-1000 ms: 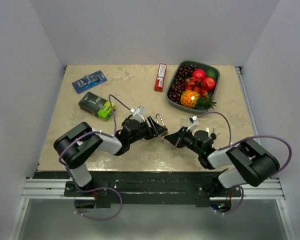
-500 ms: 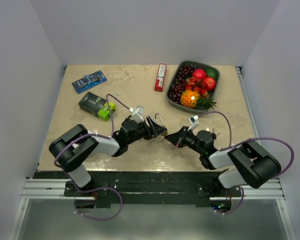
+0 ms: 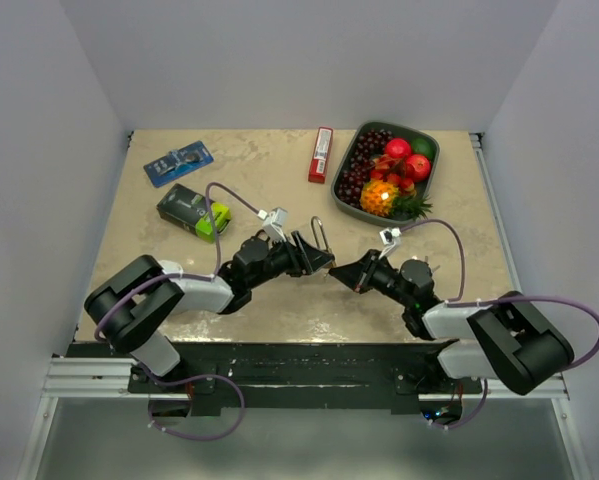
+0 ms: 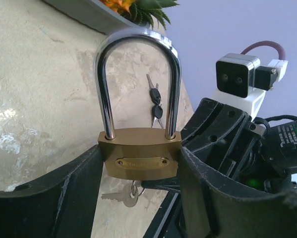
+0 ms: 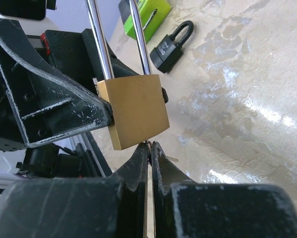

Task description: Unlock with the key

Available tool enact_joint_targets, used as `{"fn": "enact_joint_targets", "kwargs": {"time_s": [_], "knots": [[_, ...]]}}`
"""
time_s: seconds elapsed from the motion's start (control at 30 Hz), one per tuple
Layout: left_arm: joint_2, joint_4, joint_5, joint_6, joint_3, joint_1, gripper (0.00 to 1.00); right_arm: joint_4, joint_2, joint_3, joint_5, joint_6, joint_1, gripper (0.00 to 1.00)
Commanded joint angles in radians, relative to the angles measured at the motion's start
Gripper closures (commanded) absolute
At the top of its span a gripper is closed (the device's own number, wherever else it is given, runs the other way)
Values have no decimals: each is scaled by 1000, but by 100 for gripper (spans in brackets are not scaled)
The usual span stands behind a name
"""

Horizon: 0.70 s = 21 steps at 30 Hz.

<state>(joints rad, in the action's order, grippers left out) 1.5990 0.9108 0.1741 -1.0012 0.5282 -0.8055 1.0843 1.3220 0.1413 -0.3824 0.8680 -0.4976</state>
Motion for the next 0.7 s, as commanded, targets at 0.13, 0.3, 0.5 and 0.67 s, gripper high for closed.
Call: {"fn": "enact_joint_targets", "kwargs": {"time_s": [0.13,0.3,0.5,0.67], "knots": [[-77,109,370,45,-17,-73,100,82,-69,81,122,26,42,100],[-90,89,357,50,-20,-73,100,8,-104,95,132,-7,42,100],[-74,5,263,30,9,-72,100,-257,-199,145,189,-136,42,100],[-34,-135,191,30,107,-61,100,-417,-259,170,226,-208,41,86]]}}
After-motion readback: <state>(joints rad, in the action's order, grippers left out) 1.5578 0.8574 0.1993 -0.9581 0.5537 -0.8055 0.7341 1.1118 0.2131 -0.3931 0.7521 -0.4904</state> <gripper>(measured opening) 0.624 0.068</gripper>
